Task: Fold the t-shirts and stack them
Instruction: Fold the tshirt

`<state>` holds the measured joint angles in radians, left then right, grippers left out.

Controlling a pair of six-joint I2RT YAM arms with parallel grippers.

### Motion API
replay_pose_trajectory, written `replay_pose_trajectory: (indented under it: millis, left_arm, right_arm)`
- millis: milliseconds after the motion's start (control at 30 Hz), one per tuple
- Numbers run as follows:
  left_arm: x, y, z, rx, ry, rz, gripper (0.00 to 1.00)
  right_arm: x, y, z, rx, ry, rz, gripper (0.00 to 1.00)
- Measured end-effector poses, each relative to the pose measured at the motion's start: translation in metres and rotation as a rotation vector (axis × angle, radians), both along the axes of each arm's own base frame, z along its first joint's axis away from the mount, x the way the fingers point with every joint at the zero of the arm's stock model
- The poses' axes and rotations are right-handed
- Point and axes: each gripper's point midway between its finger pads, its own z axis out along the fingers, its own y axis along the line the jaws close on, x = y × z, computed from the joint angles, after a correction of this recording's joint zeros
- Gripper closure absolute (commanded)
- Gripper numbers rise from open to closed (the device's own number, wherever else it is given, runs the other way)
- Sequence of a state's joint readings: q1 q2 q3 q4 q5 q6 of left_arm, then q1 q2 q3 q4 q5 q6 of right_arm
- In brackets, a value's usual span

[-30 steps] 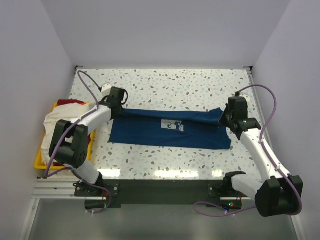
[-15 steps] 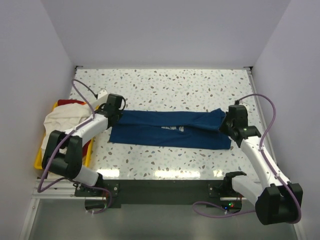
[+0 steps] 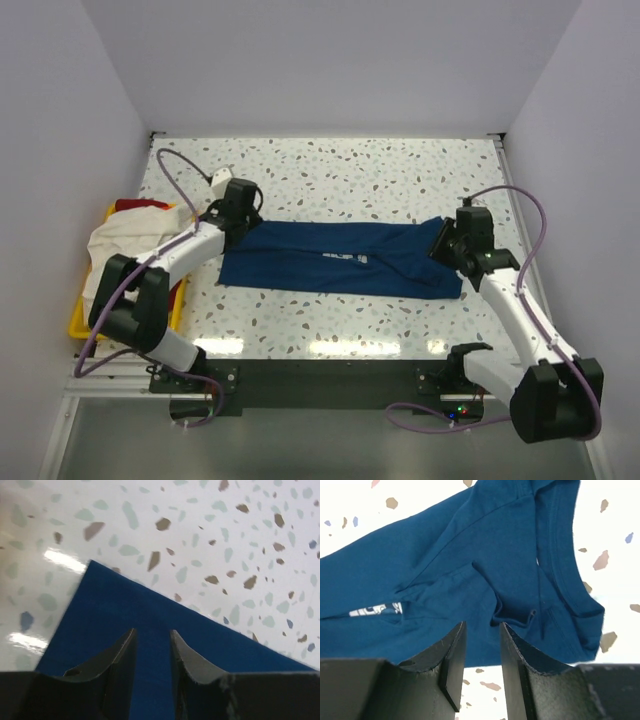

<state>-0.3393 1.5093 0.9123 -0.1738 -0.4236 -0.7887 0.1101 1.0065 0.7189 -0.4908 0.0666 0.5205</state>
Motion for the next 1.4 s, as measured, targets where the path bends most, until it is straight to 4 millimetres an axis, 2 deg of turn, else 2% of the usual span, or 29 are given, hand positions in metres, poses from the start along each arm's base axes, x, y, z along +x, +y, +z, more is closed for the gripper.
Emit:
replay_pose_trajectory:
  millis: [67, 167, 267, 433, 700, 867, 1000, 1033, 1133, 1233, 1400]
  left_arm:
    - [0.003, -0.025, -0.005, -0.008, 0.013, -0.06, 0.63]
    - [-0.004, -0.059, -0.015, -0.039, 0.04, -0.156, 0.63]
    - [-0.012, -0.077, -0.017, -0.085, 0.061, -0.215, 0.63]
    - [-0.022, -0.082, -0.01, -0.117, 0.075, -0.264, 0.58]
    - [-0.033, -0.08, 0.047, -0.119, -0.03, -0.369, 0.5]
    - [-0.034, -0.076, 0.058, -0.105, -0.046, -0.407, 0.5]
    - [-0.036, -0.076, 0.057, -0.093, -0.04, -0.431, 0.5]
    - [-0.036, -0.077, 0.057, -0.094, -0.04, -0.436, 0.5]
    - [-0.036, -0.078, 0.057, -0.095, -0.04, -0.447, 0.5]
    - [-0.037, -0.079, 0.057, -0.099, -0.039, -0.453, 0.5]
    - [-0.038, -0.081, 0.057, -0.105, -0.037, -0.461, 0.5]
  right_arm:
    - [0.008, 0.004, -0.008, 0.008, 0.029, 0.012, 0.63]
    - [0.019, 0.009, -0.021, 0.015, 0.067, 0.031, 0.61]
    - [0.03, 0.013, -0.031, 0.012, 0.094, 0.048, 0.6]
    - [0.04, 0.02, -0.05, 0.011, 0.13, 0.077, 0.54]
    - [0.05, 0.027, -0.074, 0.003, 0.157, 0.103, 0.51]
    - [0.053, 0.032, -0.083, 0.001, 0.167, 0.113, 0.53]
    - [0.053, 0.037, -0.088, -0.001, 0.174, 0.129, 0.61]
    - [0.053, 0.039, -0.088, -0.001, 0.173, 0.133, 0.68]
    - [0.053, 0.042, -0.087, 0.0, 0.169, 0.142, 0.81]
    - [0.053, 0.046, -0.084, 0.002, 0.162, 0.148, 0.9]
    - [0.054, 0.052, -0.064, 0.016, 0.107, 0.162, 0.95]
